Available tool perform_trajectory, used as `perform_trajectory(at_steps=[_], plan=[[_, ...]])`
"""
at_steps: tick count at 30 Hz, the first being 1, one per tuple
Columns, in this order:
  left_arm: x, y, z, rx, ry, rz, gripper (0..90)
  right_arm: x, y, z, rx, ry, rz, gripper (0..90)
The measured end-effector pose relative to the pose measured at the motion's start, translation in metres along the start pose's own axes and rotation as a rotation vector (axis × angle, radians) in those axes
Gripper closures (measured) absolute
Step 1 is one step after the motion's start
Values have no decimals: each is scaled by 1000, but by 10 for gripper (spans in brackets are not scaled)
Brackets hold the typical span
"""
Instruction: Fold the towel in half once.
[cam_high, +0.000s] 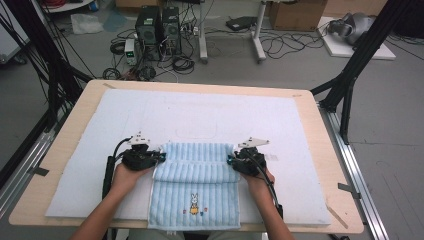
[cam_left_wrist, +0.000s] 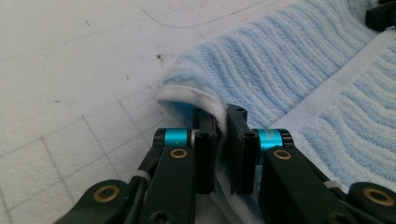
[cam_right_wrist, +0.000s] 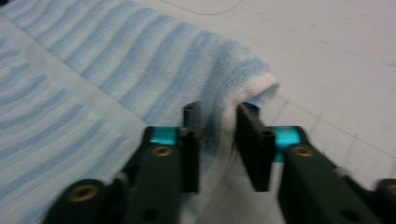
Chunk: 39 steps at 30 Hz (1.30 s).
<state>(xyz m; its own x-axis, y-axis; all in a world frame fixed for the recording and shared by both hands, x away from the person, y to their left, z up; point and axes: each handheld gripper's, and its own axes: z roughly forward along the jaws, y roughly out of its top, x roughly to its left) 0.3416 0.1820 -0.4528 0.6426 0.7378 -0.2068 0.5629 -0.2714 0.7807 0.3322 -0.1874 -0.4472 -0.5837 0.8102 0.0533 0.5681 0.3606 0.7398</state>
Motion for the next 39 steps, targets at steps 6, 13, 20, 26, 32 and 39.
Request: perform_trajectory(at_steps=[6, 13, 20, 26, 32, 39], plan=[[7, 6, 4, 5, -9, -37, 842, -9, 0, 1, -6, 77, 80, 842], [19, 27, 17, 11, 27, -49, 843, -16, 12, 10, -11, 30, 79, 843], [34, 53, 33, -46, 50, -50, 843, -31, 31, 22, -36, -27, 89, 843], [42, 61, 37, -106, 58, -32, 843, -42, 43, 26, -82, -44, 131, 843], [50, 69, 44, -113, 85, -29, 843, -44, 56, 35, -88, -93, 107, 844], [60, 62, 47, -59, 129, -126, 529, -50, 54, 44, -83, -87, 179, 566]])
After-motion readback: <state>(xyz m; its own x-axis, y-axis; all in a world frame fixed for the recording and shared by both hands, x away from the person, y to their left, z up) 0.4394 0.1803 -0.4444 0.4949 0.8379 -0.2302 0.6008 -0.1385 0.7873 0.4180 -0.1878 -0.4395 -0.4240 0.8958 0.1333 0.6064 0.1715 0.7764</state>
